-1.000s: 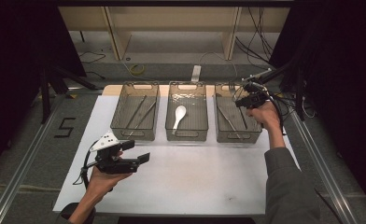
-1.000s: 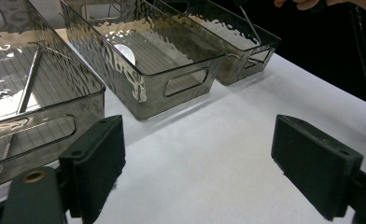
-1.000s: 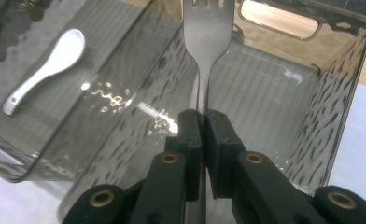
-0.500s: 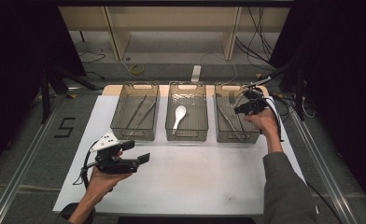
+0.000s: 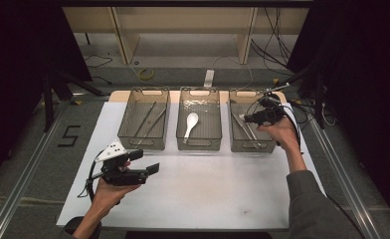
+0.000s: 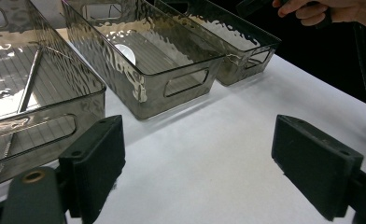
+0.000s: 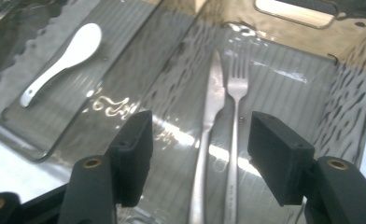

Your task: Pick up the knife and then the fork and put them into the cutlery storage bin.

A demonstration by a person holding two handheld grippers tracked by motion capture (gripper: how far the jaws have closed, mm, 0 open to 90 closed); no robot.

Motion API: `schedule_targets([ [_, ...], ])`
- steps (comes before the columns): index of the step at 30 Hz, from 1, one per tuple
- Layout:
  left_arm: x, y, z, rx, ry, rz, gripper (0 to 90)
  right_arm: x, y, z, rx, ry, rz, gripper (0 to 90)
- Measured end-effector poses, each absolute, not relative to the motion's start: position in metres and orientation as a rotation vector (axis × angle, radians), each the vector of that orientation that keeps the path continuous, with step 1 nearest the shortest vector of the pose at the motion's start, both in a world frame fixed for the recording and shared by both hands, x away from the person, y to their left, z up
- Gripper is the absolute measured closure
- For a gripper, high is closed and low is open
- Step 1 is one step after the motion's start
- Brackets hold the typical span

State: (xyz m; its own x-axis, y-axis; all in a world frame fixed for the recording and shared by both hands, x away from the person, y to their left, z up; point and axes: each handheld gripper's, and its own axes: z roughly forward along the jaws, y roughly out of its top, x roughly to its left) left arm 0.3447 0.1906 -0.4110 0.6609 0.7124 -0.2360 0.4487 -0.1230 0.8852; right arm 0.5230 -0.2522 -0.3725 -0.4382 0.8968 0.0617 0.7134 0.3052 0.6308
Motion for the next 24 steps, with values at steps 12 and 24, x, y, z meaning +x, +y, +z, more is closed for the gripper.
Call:
schedule_targets([
  [12, 0.345, 0.190, -0.412, 1.762, 0.937, 0.293, 16.8, 0.490, -0.240, -0.377, 1.366, 2.283, 0.979, 36.5],
  [24, 0.344, 0.191, -0.412, 1.760, 0.938, 0.289, 16.8, 0.447, -0.229, -0.378, 1.261, 2.249, 1.144, 34.4],
])
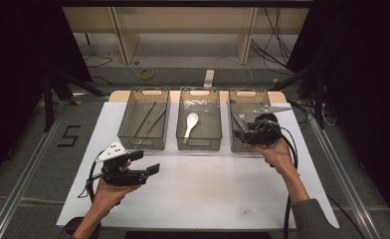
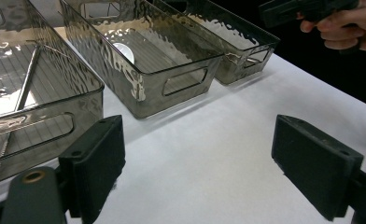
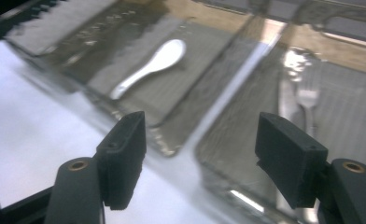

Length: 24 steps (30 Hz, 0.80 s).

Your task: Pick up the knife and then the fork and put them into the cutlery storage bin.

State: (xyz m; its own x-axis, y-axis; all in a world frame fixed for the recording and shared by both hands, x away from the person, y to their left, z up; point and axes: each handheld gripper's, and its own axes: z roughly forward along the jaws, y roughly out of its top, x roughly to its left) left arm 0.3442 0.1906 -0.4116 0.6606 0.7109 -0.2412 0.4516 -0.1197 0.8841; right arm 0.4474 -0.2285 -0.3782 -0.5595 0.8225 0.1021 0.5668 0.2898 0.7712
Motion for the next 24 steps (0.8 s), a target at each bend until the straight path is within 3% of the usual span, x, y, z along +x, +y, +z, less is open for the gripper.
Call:
schedule_targets([
  [24, 0.344, 0.190, -0.412, 1.760, 0.939, 0.278, 16.8, 0.378, -0.220, -0.403, 1.144, 2.218, 1.376, 29.7],
])
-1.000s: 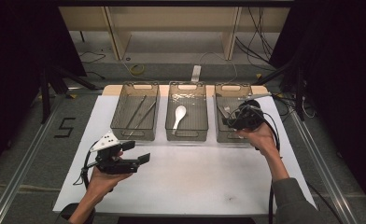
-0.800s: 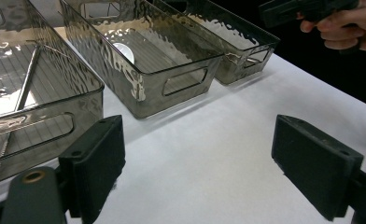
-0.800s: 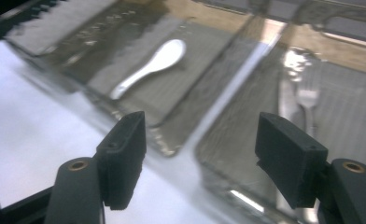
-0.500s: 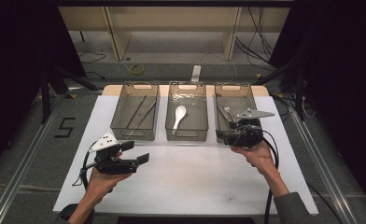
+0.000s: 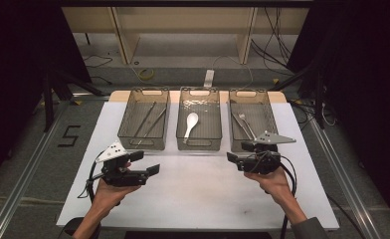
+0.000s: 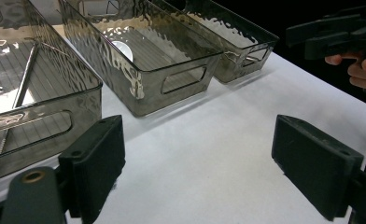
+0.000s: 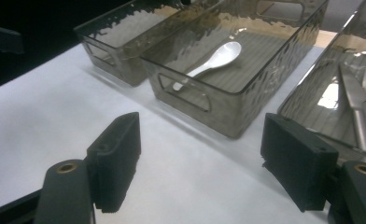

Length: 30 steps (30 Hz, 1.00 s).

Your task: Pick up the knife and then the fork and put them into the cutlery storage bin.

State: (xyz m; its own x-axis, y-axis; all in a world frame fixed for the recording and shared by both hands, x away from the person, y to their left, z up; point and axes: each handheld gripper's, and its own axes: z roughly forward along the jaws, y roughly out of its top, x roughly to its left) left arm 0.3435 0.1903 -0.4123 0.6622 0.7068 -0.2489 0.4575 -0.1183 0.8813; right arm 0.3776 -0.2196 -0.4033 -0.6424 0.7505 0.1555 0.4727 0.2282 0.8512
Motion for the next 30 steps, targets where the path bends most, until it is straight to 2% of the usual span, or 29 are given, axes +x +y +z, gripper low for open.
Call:
schedule_targets([
  [16, 0.344, 0.189, -0.413, 1.765, 0.926, 0.253, 16.8, 0.340, -0.227, -0.422, 1.114, 2.172, 1.461, 28.7],
  [30, 0.342, 0.191, -0.414, 1.767, 0.910, 0.239, 16.8, 0.329, -0.235, -0.427, 1.118, 2.152, 1.437, 25.8],
])
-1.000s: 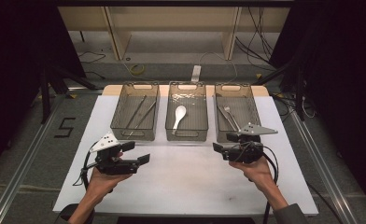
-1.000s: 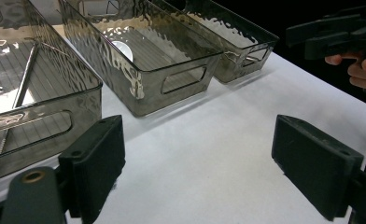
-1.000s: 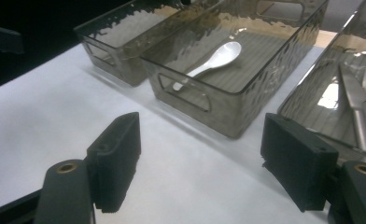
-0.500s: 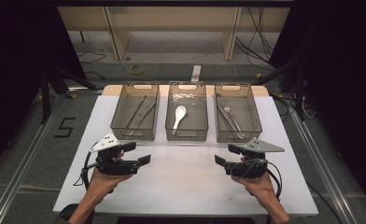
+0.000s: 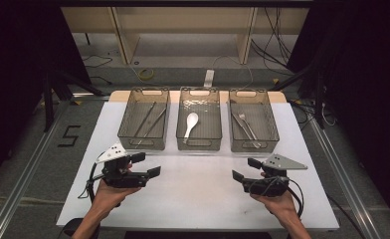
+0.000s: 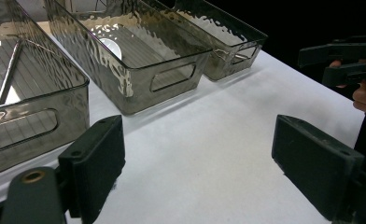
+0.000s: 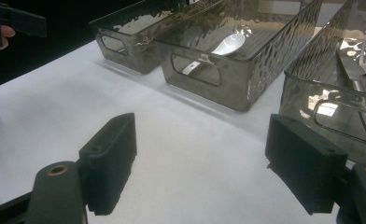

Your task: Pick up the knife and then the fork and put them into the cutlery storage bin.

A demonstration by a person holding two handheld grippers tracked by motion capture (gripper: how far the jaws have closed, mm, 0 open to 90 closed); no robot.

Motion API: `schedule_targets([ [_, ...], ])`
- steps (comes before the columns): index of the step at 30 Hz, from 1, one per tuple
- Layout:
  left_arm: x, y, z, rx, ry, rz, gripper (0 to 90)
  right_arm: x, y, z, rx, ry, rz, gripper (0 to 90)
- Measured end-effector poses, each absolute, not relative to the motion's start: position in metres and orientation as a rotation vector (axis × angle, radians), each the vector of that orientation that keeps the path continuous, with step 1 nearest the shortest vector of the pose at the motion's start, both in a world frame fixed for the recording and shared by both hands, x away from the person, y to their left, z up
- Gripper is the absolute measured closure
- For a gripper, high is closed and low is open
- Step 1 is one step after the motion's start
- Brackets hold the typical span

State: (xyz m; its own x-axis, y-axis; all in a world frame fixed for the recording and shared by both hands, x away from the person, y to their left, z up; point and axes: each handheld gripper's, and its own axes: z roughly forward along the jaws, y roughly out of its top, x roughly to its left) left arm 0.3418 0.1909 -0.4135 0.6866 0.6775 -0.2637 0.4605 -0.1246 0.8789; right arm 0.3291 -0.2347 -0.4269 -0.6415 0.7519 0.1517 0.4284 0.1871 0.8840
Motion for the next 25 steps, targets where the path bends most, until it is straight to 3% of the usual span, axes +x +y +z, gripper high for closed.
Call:
schedule_targets([
  [25, 0.3445, 0.1872, -0.4130, 1.774, 0.900, 0.231, 16.8, 0.3234, -0.2398, -0.4302, 1.126, 2.158, 1.404, 24.1],
])
